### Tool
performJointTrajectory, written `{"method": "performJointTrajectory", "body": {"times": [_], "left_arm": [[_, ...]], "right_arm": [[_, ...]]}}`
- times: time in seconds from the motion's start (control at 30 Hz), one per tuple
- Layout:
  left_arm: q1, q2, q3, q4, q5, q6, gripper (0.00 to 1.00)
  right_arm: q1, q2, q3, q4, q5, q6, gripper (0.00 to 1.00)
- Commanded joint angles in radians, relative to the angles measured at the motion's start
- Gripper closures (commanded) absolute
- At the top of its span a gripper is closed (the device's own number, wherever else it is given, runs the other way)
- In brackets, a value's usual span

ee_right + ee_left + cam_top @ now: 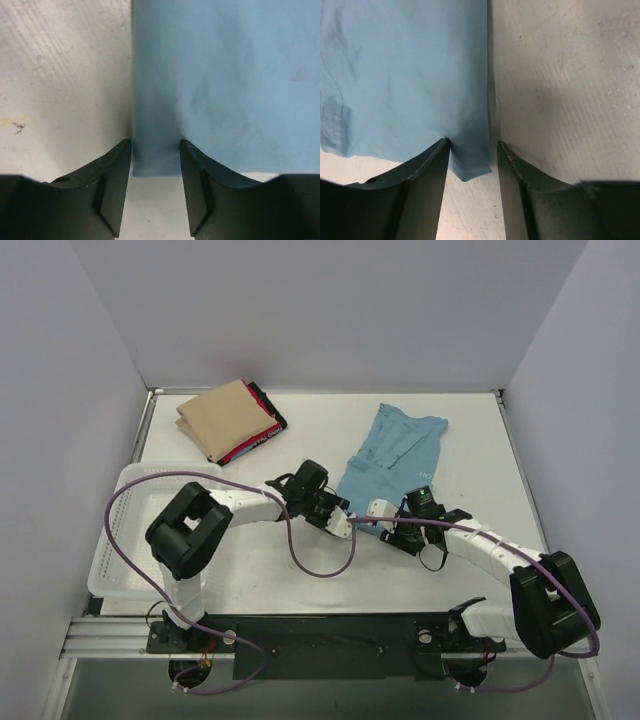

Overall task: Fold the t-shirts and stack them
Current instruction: Grab one side of the 2/3 rectangular tshirt with both arms, then fold the long partially folded tshirt into a neat square

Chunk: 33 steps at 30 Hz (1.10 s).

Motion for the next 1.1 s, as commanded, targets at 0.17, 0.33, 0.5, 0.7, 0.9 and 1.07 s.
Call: {"method": "performJointTrajectory", "body": {"times": [0.17,0.33,0.5,0.7,0.9,1.07], "left_arm": [[-0.018,0.022,-0.036,0.100,-0.079,0.021,1.00],[-0.009,-0.046,0.044,-0.116,-0.104,-0.025,1.00],[0.008,-0.161,0.104,-0.475,0.014,0.013,1.00],[0.008,-0.325,0.140,-0.940,0.129,0.149,1.00],[0.006,-0.411,0.262,-1.273,0.284,0.182,1.00],[0.025,-0.399,0.361,-1.220,0.407,-0.049,1.00]], "right_arm": [[0.007,0.004,-0.019,-0.046,0.082,-0.016,1.00],[0.010,-0.070,0.048,-0.239,-0.005,0.001,1.00],[0.059,-0.214,0.108,-0.503,-0.143,0.012,1.00],[0.168,-0.401,0.165,-0.764,-0.275,0.065,1.00],[0.248,-0.556,0.286,-0.855,-0.425,0.105,1.00],[0.241,-0.495,0.418,-0.910,-0.458,0.154,1.00]]}}
